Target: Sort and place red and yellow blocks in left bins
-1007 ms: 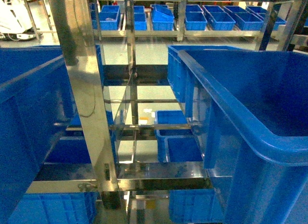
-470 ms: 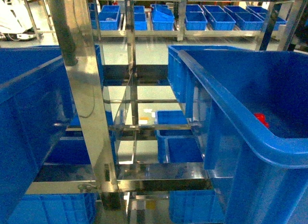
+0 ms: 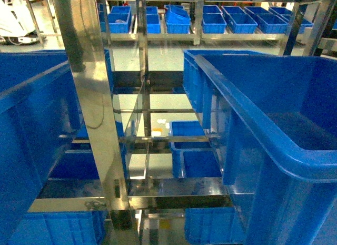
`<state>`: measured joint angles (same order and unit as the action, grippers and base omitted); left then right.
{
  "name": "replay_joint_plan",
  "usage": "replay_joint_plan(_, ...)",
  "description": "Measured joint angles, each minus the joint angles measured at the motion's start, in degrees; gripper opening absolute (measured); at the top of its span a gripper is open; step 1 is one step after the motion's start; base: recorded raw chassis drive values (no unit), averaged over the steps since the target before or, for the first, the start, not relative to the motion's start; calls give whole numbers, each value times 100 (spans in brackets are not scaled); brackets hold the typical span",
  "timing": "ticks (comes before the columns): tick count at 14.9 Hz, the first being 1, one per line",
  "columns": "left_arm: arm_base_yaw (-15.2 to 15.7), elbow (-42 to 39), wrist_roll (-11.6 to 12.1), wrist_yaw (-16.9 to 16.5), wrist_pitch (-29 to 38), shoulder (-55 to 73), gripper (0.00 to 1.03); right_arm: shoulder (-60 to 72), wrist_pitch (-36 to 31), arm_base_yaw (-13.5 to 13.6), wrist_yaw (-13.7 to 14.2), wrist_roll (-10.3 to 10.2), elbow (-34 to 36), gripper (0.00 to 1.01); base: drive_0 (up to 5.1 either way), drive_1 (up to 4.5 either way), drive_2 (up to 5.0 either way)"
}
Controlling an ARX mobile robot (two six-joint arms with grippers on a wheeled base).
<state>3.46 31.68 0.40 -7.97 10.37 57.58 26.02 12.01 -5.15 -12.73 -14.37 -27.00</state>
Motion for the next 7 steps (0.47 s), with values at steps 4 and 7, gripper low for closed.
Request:
replay_joint_plan(4, 4, 0, -4, -24, 26, 2, 28, -658, 175, 1064, 529, 111, -166, 98, 0, 0, 0)
replay_joint_plan(7, 562, 170, 306, 70, 118, 706, 28, -686, 157, 1038, 525, 114, -155, 98, 0, 0, 0)
